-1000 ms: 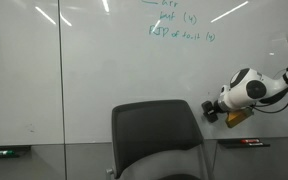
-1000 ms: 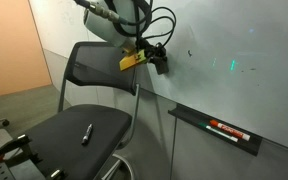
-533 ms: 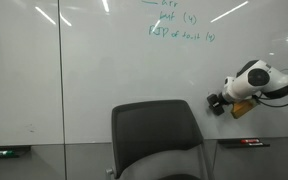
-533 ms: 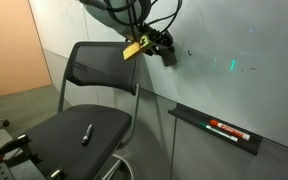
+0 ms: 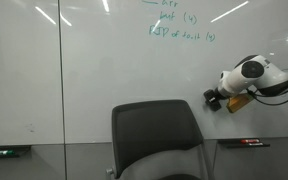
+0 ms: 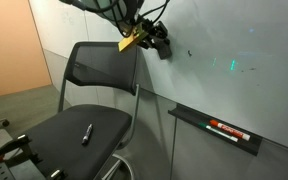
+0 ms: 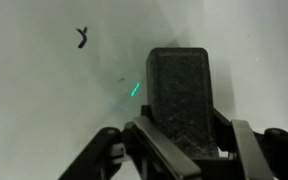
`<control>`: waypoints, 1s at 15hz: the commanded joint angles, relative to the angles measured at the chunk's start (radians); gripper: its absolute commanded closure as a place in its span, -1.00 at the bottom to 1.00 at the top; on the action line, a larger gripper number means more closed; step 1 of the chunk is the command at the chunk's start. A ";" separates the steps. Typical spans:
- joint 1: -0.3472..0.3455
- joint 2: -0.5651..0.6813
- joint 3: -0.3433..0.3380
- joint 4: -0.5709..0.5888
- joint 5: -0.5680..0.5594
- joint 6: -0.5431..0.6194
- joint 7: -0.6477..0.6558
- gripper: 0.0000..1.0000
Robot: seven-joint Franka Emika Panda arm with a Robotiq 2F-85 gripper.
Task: Rub the black marker off of the board
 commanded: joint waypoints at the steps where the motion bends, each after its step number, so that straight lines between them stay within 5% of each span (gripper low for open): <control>1: -0.004 0.035 -0.021 0.092 0.068 -0.055 -0.105 0.35; 10: -0.102 0.085 -0.125 0.112 0.055 -0.049 -0.078 0.35; 15: -0.120 0.186 -0.116 0.204 0.033 -0.033 -0.049 0.35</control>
